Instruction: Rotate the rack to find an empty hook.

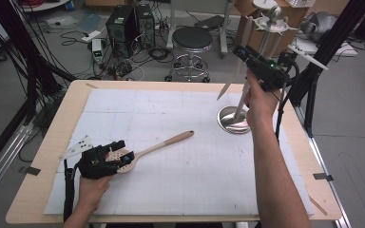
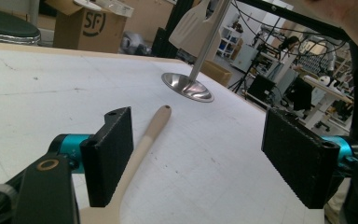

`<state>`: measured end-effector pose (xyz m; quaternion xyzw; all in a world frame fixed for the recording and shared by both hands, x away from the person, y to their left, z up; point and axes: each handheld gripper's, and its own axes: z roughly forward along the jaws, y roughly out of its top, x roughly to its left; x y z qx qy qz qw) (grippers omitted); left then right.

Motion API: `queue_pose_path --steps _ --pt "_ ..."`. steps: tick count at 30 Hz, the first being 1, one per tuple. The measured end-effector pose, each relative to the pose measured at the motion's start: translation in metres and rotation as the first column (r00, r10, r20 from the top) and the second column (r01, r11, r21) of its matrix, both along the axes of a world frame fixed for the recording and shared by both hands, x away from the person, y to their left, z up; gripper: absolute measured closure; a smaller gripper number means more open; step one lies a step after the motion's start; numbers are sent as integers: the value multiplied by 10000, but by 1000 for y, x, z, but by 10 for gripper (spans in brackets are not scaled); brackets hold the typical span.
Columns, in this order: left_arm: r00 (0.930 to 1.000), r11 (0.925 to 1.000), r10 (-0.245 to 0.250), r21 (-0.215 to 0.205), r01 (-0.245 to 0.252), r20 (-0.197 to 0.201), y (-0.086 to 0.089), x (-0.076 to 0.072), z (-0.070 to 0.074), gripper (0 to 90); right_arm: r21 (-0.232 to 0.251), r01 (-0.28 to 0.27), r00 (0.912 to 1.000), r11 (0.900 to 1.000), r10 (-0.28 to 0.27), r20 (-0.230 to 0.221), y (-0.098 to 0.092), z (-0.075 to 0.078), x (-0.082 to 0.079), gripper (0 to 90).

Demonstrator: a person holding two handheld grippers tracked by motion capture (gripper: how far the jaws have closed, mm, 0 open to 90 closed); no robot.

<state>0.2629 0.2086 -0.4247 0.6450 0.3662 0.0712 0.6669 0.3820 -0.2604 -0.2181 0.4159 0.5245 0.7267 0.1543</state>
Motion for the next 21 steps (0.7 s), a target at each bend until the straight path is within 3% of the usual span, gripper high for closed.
queue_pose_path --steps 5,15,21 --pt "10000 10000 12 9 -12 34 1 0 0 255 -91 -3 9998 10000 2 -177 10 -11 -5 434" --pt "9999 10000 -83 17 83 70 0 1 1 254 -338 -559 9978 9979 547 -369 36 -31 -21 427" --pt "9999 9999 -138 66 137 75 -2 2 2 254 -458 -708 9954 9964 677 -672 42 -43 -22 429"
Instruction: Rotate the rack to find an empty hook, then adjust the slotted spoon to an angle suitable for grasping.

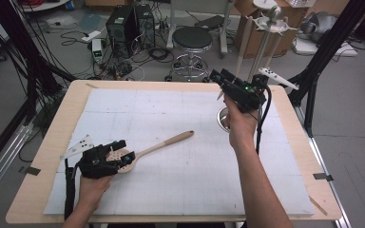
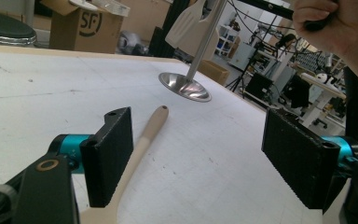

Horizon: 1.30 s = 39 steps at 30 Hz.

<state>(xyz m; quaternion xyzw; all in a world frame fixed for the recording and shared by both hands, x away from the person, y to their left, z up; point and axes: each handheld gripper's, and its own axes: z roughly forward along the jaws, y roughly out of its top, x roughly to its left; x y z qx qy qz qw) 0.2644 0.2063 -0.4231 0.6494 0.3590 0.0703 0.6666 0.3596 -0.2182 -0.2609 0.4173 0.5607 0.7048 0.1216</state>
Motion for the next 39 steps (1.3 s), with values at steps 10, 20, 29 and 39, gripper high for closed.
queue_pose_path --steps 10,20,29,39 --pt "10000 10000 -94 -28 94 2 -3 2 0 254 -148 -218 9995 9997 215 -221 14 -14 1 427" --pt "10000 9999 -49 -91 48 -2 -1 1 1 254 -465 -928 9927 9946 888 -822 52 -43 7 523" --pt "10000 10000 -6 -60 6 19 0 -1 1 254 -695 -1280 9866 9893 1199 -1107 74 -60 11 809" --pt "10000 10000 37 -28 -37 46 0 -1 1 255 -183 -1915 9692 9813 1861 -1616 88 -77 12 897"
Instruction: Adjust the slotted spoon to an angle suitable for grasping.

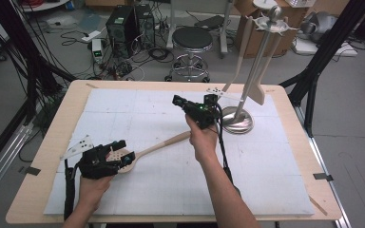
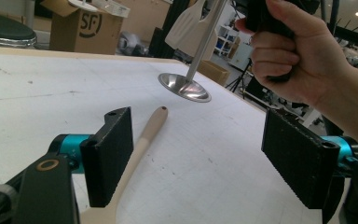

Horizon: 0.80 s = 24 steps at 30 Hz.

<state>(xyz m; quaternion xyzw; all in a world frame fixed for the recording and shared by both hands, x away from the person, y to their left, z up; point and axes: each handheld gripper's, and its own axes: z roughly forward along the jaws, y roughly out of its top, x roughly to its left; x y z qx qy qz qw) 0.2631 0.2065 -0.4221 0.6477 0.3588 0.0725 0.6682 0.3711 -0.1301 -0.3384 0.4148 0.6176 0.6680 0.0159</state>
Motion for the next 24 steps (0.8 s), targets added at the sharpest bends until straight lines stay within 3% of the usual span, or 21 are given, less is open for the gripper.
queue_pose_path --steps 6,11,24 --pt "9999 9999 119 -29 -119 -18 2 0 1 254 -422 -379 9960 9984 343 -819 16 -19 -2 898" --pt "9999 9999 117 7 -117 1 2 0 0 254 -604 -677 9853 9959 572 -1609 28 -41 -3 898" --pt "9999 9999 140 -52 -140 -24 3 0 0 255 -1002 -1184 9619 9879 891 -2585 60 -72 -4 900"
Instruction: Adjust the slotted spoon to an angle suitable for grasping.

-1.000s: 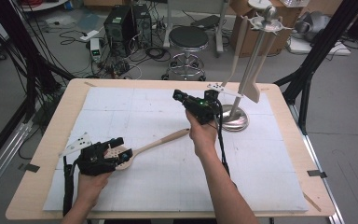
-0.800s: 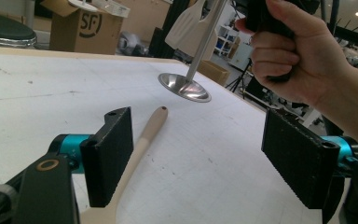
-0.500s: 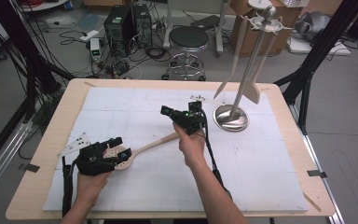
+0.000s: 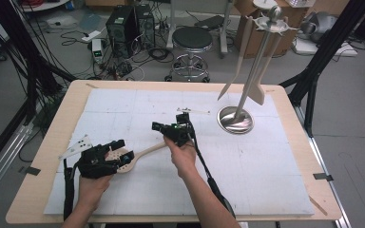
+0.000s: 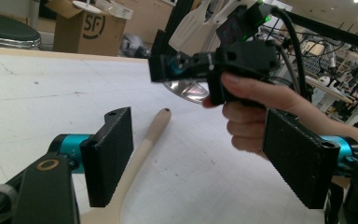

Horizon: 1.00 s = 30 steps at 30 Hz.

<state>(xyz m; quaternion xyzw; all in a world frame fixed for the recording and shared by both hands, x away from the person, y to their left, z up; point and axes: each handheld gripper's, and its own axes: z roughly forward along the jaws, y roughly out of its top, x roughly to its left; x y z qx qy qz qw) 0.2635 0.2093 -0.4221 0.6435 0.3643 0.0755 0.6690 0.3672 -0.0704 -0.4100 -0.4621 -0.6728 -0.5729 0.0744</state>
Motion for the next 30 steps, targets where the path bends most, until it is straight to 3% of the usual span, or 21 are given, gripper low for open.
queue_pose_path --steps 7,12,21,26,30 --pt "10000 10000 8 43 -8 -14 0 0 0 256 -755 -573 9957 9955 514 -773 28 -22 -1 900" --pt "10000 10000 -5 49 4 26 1 0 0 256 -884 -622 9907 9941 508 -1259 36 -28 0 900" --pt "10000 9999 6 102 -6 33 1 2 1 256 -1317 -851 9744 9876 549 -2181 51 -41 3 900" --pt "10000 10000 16 45 -17 32 1 1 1 257 -1678 -1032 9681 9804 603 -2431 65 -46 4 900" --pt "10000 10000 25 31 -26 38 3 1 1 257 -2176 -1152 9668 9692 591 -2485 77 -47 2 900"
